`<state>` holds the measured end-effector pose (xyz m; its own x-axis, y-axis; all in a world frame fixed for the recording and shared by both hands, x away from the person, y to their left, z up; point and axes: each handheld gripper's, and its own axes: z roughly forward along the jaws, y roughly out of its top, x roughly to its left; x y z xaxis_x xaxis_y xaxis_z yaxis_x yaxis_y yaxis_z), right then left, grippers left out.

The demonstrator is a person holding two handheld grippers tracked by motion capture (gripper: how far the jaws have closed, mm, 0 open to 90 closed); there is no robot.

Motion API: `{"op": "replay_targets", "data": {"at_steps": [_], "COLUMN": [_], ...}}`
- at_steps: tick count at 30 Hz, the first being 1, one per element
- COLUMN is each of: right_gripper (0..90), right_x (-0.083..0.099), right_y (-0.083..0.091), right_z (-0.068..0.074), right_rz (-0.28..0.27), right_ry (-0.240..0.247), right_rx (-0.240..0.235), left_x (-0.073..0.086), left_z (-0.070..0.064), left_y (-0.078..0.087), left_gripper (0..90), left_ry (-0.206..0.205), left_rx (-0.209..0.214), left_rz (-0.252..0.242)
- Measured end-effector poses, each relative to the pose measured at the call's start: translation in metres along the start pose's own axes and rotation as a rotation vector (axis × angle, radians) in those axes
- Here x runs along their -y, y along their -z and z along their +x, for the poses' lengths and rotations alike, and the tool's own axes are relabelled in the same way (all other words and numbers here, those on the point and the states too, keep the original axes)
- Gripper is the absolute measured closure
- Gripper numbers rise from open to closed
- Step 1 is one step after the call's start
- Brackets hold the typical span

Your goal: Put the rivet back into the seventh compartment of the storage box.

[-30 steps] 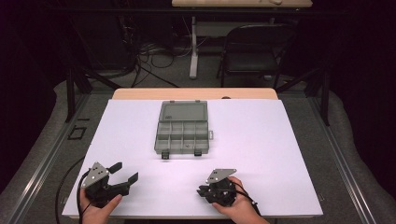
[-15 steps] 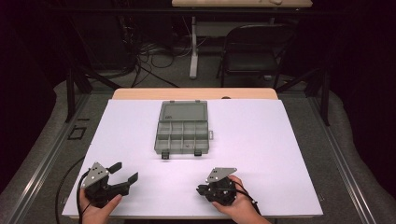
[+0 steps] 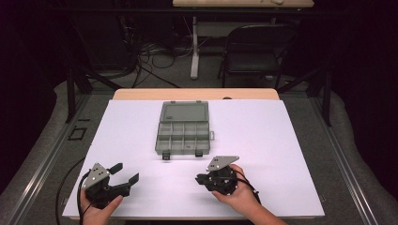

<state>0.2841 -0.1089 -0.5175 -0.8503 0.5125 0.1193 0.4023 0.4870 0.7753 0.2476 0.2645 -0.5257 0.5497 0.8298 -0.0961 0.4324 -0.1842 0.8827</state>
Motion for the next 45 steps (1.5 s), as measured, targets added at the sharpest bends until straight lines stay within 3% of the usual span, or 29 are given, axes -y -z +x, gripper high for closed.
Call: {"op": "replay_targets", "data": {"at_steps": [5,18,28,45], "right_gripper": [83.2,83.2,83.3,83.3], "right_x": [-0.017,-0.052,-0.063,-0.081], "right_y": [0.002,0.001,-0.009,-0.036], "right_z": [-0.001,-0.013,-0.024,-0.055], "right_rz": [0.003,-0.022,-0.011,0.008], "right_ry": [0.019,0.013,0.017,-0.036], "right_rx": [0.001,0.015,0.036,0.098], "left_x": [0.000,0.000,0.000,0.000], "left_z": [0.000,0.000,0.000,0.001], "left_y": [0.000,0.000,-0.001,-0.001], "left_gripper": [23.0,23.0,23.0,23.0], "left_ry": [0.007,0.000,0.004,0.005], "left_rx": [0.000,0.001,0.003,0.006], "left_rz": [0.000,0.001,0.000,0.001]}}
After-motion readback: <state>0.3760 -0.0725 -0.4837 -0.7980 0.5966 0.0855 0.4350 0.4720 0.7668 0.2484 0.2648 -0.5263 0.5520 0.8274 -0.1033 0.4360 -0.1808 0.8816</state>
